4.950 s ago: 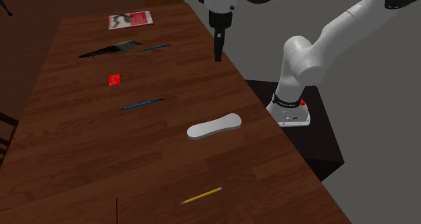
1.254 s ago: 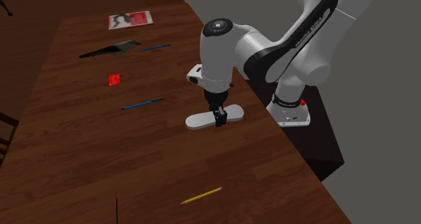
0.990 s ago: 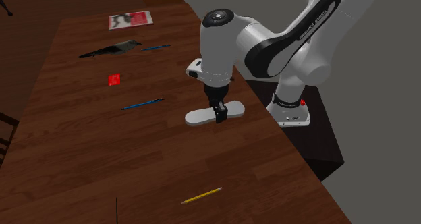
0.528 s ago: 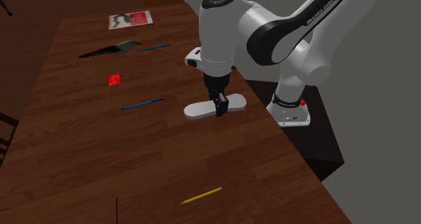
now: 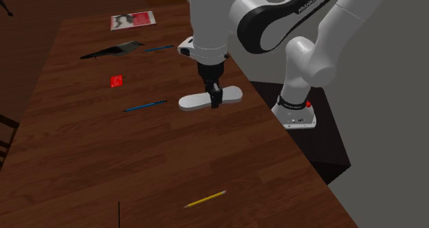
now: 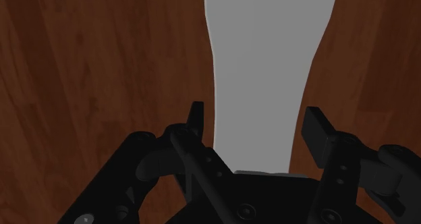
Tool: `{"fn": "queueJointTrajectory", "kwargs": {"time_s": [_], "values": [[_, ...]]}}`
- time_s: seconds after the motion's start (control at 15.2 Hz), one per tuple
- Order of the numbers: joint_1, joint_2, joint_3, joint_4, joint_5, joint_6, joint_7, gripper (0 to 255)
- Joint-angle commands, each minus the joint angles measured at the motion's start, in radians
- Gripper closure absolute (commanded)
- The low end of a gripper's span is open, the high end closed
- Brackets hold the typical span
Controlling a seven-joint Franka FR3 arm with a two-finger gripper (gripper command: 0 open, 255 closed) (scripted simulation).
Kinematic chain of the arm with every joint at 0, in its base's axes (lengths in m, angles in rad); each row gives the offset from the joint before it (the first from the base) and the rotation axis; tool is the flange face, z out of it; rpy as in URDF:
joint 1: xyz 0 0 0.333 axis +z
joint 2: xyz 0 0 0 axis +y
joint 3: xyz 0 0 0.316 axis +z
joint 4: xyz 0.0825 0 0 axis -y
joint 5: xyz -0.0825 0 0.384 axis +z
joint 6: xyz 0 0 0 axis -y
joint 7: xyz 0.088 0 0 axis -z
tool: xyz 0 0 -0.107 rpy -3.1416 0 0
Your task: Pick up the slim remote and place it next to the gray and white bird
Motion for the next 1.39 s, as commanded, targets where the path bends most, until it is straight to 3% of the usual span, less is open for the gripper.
{"fn": "queueJointTrajectory", "kwargs": {"time_s": [0.0, 0.66, 1.32], "values": [[-0.024, 0.030, -0.031, 0.024, -0.021, 0.004, -0.043, 255], [-0.127, 0.241, -0.157, 0.221, -0.098, 0.015, -0.226, 255], [-0.212, 0.507, -0.249, 0.534, -0.119, -0.029, -0.392, 255]]}}
